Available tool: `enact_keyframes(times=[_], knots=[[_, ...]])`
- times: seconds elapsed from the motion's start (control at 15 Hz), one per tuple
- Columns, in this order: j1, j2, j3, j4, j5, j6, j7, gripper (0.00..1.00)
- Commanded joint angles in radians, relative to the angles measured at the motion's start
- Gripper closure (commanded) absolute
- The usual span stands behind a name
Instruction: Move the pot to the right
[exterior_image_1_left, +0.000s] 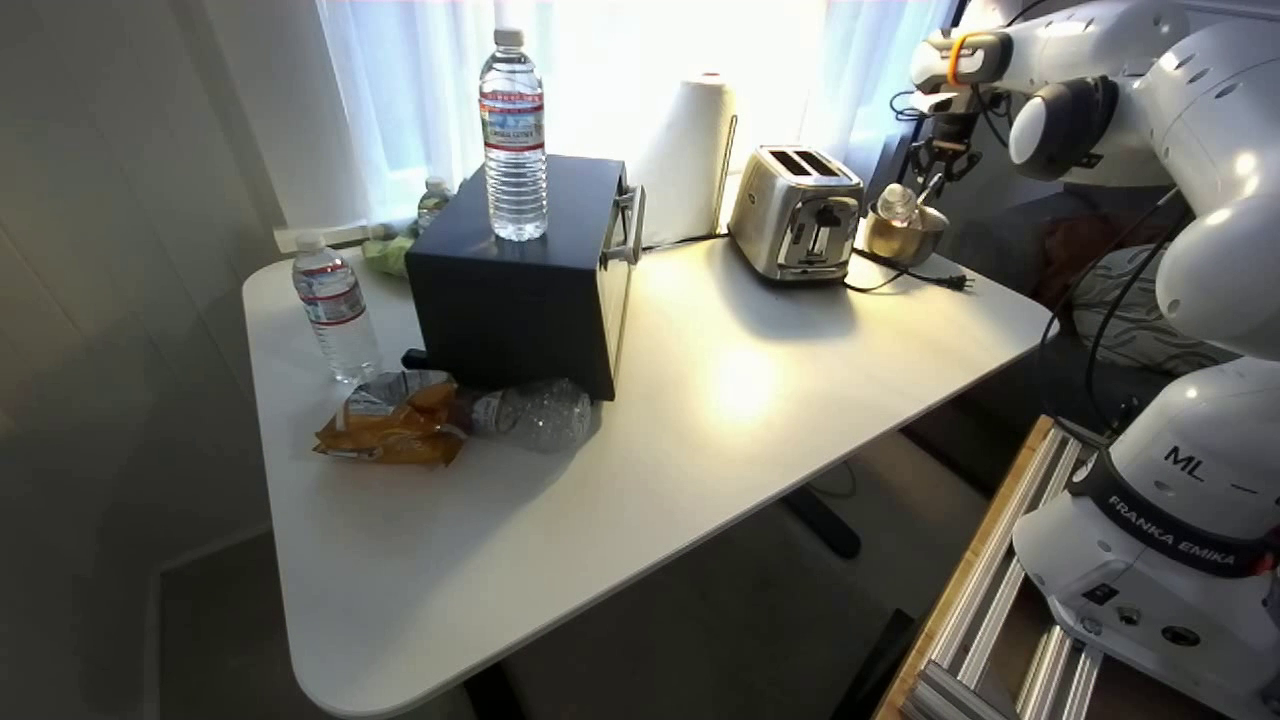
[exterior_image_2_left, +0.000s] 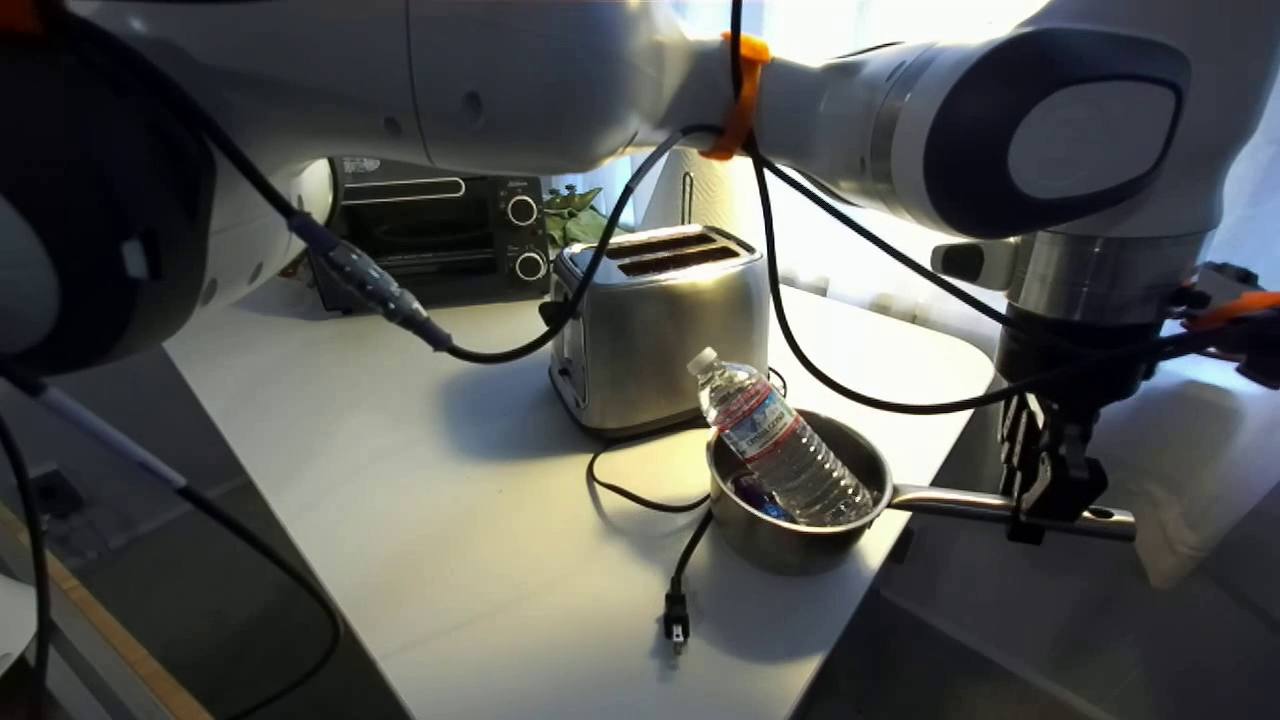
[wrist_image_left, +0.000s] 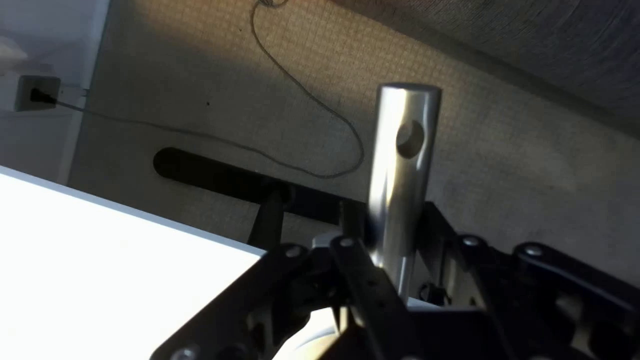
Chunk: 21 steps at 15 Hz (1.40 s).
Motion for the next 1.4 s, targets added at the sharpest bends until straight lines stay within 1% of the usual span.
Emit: enact_keyframes(times=[0.0,0.27,0.33,0.4,0.6,0.73,1.07,1.33], knots=[[0.001,0.032,-0.005,0.034,-0.012,-0.054,-0.061,0.34],[0.002,0.039,-0.003,0.038,-0.007,-0.095,-0.086,0.05],[0.002,0.038,0.0,0.04,-0.004,-0.104,-0.088,0.01],[0.003,0.034,0.0,0.04,-0.003,-0.115,-0.088,0.0],[0.006,-0.017,0.001,-0.009,0.008,-0.156,-0.045,0.0],[0.005,-0.034,0.002,-0.004,0.015,-0.188,-0.008,0.0],[0.001,-0.105,0.006,-0.006,0.036,-0.271,0.175,0.0],[0.0,-0.154,-0.001,-0.009,0.048,-0.335,0.393,0.0]])
